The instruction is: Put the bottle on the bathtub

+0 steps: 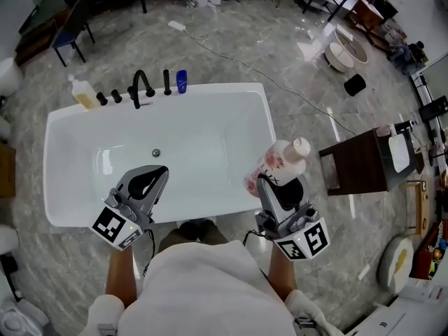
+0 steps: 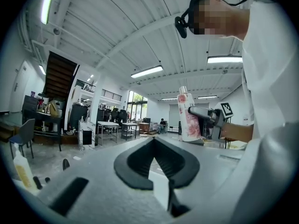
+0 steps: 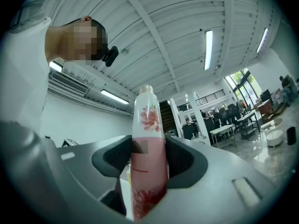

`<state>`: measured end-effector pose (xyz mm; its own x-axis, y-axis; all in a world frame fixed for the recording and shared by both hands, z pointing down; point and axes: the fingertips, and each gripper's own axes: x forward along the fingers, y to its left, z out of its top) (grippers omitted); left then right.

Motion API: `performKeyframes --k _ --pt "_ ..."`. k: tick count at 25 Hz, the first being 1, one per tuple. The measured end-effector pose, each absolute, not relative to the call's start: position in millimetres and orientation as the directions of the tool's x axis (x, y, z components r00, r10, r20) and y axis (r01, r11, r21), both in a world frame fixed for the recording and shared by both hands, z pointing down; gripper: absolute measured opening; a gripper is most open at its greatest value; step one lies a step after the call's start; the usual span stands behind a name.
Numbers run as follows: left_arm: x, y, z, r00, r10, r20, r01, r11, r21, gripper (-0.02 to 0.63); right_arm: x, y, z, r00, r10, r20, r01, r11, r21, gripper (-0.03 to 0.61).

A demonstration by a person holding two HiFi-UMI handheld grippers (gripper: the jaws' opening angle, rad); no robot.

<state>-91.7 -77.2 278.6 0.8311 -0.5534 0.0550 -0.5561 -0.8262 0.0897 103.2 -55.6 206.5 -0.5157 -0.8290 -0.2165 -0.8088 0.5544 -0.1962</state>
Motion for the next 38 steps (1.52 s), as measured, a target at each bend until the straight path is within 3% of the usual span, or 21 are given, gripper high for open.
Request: performKeyframes --k 22,38 --pt "-53.2 -147.1 341.3 0.809 -0.567 0.157 -0.588 -0.789 0.181 0.002 134.2 -193.2 248.3 -0.595 -0.791 -0.139 -0.771 0.611 -0.179 0.236" --pt "-61.1 -237.2 504.6 0.818 -0.54 0.2 -0.575 -0.773 0.268 0.002 98.8 -348.1 425.6 -0.618 -0.784 -0.061 -0.773 0.62 -0.138 0.235"
